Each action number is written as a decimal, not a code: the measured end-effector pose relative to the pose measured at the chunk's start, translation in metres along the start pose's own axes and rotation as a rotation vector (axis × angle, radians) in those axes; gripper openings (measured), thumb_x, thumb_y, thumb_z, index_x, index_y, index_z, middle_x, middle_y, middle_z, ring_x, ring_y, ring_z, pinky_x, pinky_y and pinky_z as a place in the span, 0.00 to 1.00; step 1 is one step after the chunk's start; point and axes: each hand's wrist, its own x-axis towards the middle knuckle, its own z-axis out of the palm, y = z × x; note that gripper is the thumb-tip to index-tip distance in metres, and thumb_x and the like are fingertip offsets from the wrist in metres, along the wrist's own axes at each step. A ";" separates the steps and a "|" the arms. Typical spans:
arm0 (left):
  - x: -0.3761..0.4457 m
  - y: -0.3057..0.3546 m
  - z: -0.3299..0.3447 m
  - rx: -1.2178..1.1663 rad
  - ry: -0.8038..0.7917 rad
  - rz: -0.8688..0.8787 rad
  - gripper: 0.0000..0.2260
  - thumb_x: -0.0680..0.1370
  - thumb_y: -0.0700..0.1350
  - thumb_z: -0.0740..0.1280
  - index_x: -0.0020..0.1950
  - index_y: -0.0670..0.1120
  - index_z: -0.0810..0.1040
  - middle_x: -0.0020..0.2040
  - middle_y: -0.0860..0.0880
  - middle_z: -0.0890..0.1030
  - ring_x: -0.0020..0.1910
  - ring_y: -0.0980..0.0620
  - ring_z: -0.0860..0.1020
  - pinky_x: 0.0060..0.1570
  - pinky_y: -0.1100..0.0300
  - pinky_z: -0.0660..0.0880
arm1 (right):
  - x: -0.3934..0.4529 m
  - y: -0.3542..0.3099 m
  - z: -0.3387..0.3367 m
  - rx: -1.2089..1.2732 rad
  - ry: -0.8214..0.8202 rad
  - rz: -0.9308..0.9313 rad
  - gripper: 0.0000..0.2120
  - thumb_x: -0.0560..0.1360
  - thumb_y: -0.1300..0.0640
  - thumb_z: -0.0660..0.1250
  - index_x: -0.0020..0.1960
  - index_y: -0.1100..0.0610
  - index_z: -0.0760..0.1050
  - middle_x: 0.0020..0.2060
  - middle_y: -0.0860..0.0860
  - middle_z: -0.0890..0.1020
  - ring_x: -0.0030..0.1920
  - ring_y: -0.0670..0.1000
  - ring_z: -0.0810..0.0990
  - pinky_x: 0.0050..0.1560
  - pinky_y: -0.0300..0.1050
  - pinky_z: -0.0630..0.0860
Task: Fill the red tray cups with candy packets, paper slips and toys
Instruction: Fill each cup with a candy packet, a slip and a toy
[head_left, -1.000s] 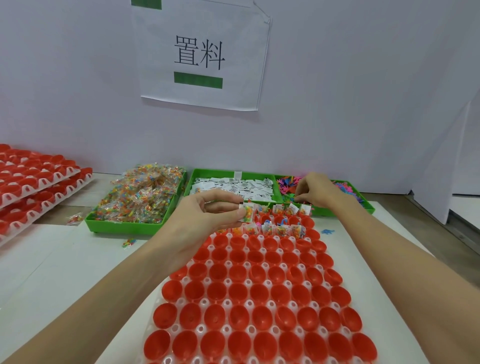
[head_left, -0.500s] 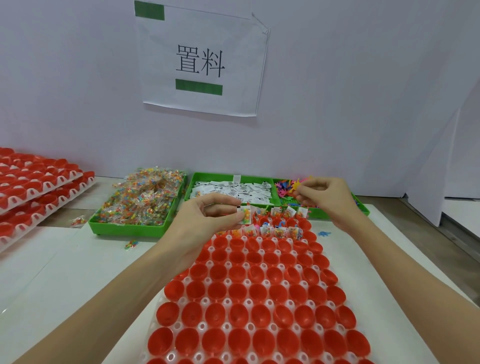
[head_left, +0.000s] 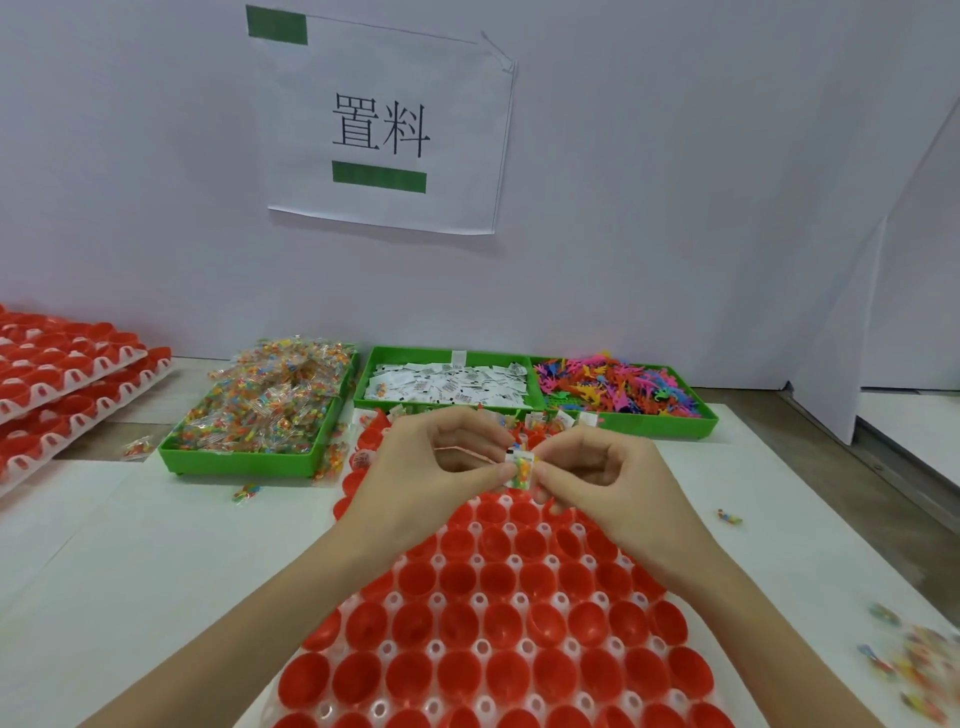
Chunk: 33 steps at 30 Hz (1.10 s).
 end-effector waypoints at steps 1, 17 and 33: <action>-0.001 -0.001 0.001 0.024 0.004 0.009 0.08 0.71 0.40 0.81 0.47 0.49 0.87 0.44 0.49 0.87 0.41 0.51 0.87 0.45 0.62 0.82 | -0.001 0.000 0.000 -0.021 0.005 -0.024 0.03 0.76 0.64 0.74 0.48 0.58 0.85 0.39 0.54 0.87 0.40 0.53 0.87 0.42 0.40 0.82; 0.040 0.026 0.038 0.250 0.008 0.132 0.08 0.74 0.41 0.79 0.51 0.49 0.86 0.42 0.53 0.87 0.39 0.58 0.86 0.44 0.66 0.82 | 0.012 0.006 -0.041 -0.003 0.129 -0.077 0.04 0.75 0.59 0.76 0.49 0.53 0.86 0.40 0.51 0.88 0.43 0.49 0.87 0.45 0.35 0.80; 0.098 -0.004 0.098 0.692 -0.248 0.256 0.05 0.71 0.41 0.80 0.44 0.45 0.86 0.39 0.51 0.87 0.41 0.56 0.84 0.60 0.69 0.63 | 0.024 0.060 -0.077 -0.407 0.200 0.060 0.06 0.73 0.61 0.78 0.49 0.54 0.85 0.39 0.45 0.87 0.40 0.42 0.85 0.46 0.35 0.80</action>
